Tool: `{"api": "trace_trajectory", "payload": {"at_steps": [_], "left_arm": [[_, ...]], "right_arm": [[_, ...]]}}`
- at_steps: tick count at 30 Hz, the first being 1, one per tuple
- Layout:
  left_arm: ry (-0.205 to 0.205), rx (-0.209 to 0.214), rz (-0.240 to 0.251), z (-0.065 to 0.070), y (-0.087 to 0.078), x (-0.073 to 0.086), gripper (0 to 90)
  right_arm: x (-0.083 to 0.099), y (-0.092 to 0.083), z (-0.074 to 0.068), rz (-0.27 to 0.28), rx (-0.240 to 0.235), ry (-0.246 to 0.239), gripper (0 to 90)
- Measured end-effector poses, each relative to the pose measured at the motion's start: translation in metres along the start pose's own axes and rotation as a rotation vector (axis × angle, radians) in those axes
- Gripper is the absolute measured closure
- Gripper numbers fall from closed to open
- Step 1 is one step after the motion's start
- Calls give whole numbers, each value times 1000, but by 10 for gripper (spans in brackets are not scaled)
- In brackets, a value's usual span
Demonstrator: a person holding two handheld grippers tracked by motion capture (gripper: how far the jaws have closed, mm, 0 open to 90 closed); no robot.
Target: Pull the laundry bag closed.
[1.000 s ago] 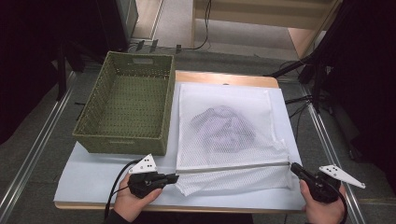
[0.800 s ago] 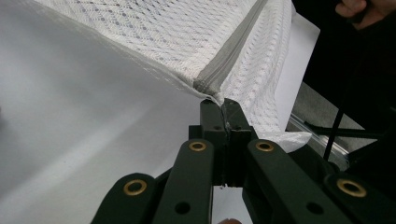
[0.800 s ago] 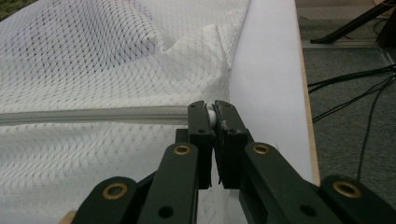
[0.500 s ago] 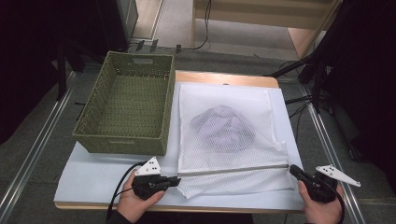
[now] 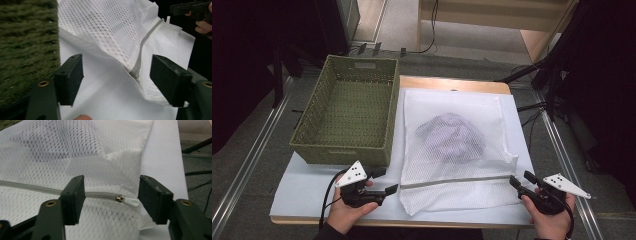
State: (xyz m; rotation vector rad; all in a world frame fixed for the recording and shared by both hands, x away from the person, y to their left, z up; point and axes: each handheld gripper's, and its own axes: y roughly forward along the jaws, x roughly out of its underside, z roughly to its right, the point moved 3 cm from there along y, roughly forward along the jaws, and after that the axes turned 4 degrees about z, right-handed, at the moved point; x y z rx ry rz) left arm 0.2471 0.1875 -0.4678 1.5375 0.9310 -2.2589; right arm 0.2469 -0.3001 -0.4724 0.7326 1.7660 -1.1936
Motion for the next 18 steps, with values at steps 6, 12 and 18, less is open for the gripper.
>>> {"api": "trace_trajectory", "payload": {"at_steps": [6, 12, 18], "left_arm": [[-27, -39, 22, -11, -15, -2, 138], [-42, -60, 95, -25, -33, -6, 35], [-28, -113, 87, -40, -50, -3, 27]], "right_arm": [[-1, 1, -2, 6, -15, -3, 272], [0, 4, -2, -5, -22, 8, 153], [3, 6, -1, -19, -21, 9, 145]]}}
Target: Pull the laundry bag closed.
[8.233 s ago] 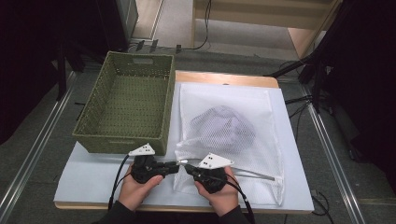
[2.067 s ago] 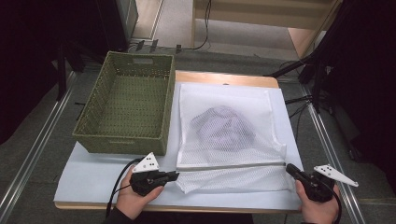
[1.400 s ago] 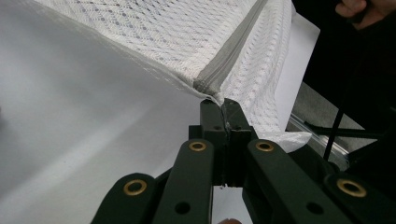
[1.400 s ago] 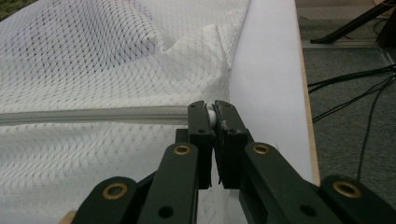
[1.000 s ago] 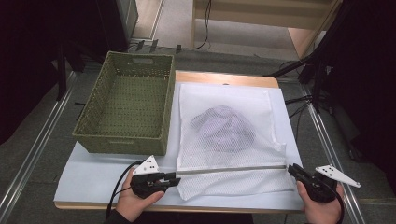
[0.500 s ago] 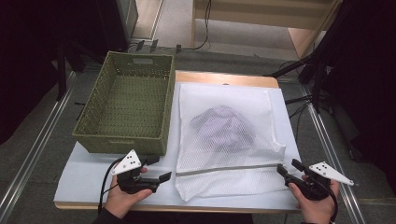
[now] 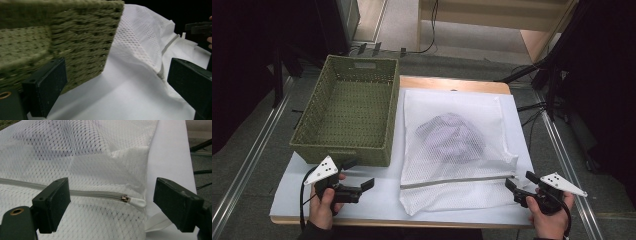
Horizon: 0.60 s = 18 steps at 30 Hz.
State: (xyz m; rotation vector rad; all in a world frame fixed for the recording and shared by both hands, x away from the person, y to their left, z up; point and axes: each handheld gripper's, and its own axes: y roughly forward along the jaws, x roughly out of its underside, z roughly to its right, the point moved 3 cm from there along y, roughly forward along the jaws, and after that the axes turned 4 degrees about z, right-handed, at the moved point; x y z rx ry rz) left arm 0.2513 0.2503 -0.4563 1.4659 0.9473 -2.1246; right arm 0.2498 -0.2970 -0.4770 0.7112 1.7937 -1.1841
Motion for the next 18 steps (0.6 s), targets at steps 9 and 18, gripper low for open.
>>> {"api": "trace_trajectory", "payload": {"at_steps": [9, 18], "left_arm": [[3, -56, -2, -20, -21, 2, 0], [-1, -109, 9, -35, -32, 3, 0]], "right_arm": [[1, 0, 2, -8, 12, 11, 127], [1, -4, 14, 5, 33, 35, 132]]}}
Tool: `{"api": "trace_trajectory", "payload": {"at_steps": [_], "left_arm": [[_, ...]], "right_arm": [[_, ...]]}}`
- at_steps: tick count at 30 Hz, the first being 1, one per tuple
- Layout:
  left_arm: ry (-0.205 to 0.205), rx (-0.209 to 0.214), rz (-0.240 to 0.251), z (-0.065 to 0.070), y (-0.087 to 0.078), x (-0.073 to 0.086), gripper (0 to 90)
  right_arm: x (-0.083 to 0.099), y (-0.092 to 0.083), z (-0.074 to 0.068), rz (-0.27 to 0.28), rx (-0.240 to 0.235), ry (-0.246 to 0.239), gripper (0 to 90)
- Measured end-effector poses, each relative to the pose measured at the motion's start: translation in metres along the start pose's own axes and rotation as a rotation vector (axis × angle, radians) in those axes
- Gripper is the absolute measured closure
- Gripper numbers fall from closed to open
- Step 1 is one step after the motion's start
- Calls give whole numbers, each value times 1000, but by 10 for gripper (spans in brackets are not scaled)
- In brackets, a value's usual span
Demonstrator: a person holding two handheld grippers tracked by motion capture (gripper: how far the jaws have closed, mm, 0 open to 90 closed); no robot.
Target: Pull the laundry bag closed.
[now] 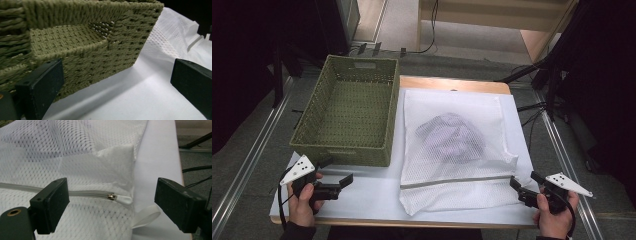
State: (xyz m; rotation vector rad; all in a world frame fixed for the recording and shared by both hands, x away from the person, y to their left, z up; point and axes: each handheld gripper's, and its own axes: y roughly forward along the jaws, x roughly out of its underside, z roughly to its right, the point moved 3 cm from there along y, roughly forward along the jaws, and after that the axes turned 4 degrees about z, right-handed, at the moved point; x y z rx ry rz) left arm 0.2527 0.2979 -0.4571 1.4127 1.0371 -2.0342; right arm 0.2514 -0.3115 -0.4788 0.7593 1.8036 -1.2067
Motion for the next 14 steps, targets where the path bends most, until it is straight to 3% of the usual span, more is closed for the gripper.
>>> {"api": "trace_trajectory", "payload": {"at_steps": [7, 14], "left_arm": [[-15, -24, -11, -8, -3, 2, 0], [-18, -19, -24, -8, -1, 3, 0]], "right_arm": [[0, -1, 6, 5, 17, 12, 147], [1, -2, 8, 2, 18, 27, 146]]}}
